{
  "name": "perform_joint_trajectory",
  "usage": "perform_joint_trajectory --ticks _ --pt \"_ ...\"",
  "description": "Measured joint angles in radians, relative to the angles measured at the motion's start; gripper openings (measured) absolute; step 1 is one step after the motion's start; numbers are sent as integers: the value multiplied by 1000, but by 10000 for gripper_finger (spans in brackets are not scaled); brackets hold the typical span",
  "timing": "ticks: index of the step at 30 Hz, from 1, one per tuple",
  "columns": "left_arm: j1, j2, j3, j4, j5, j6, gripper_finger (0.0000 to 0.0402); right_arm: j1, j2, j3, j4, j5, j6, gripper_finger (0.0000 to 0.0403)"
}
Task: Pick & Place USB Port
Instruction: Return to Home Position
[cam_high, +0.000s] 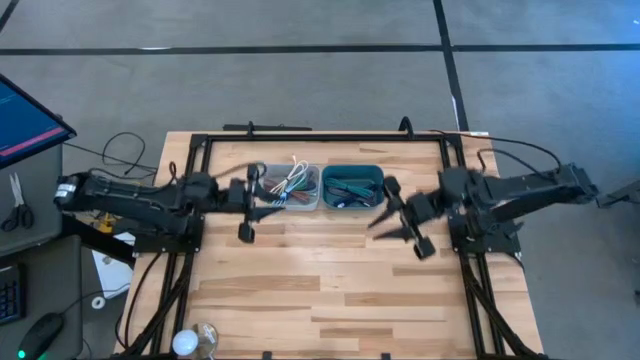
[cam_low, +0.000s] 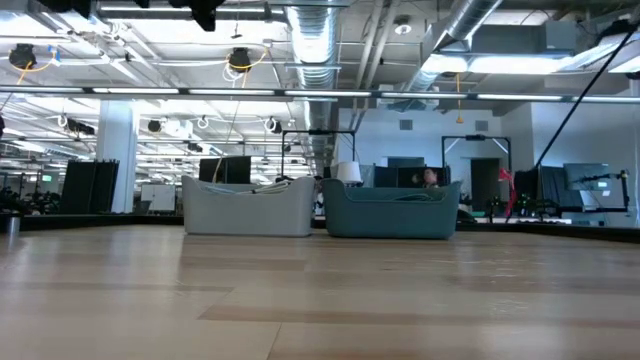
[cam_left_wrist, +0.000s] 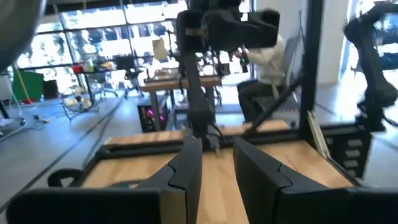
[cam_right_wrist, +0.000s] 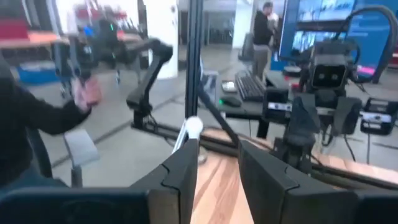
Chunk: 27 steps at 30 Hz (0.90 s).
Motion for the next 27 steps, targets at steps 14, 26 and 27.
perform_joint_trajectory --ticks 14,26,27 --pt "456 -20 42 75 482 -176 92 -333 -21 0 31 -316 27 108" --pt "547 -168 43 63 597 -236 92 -412 -178 0 -73 -350 38 108" --pt "547 -174 43 63 597 -236 92 -410 -190 0 -88 -353 37 108"
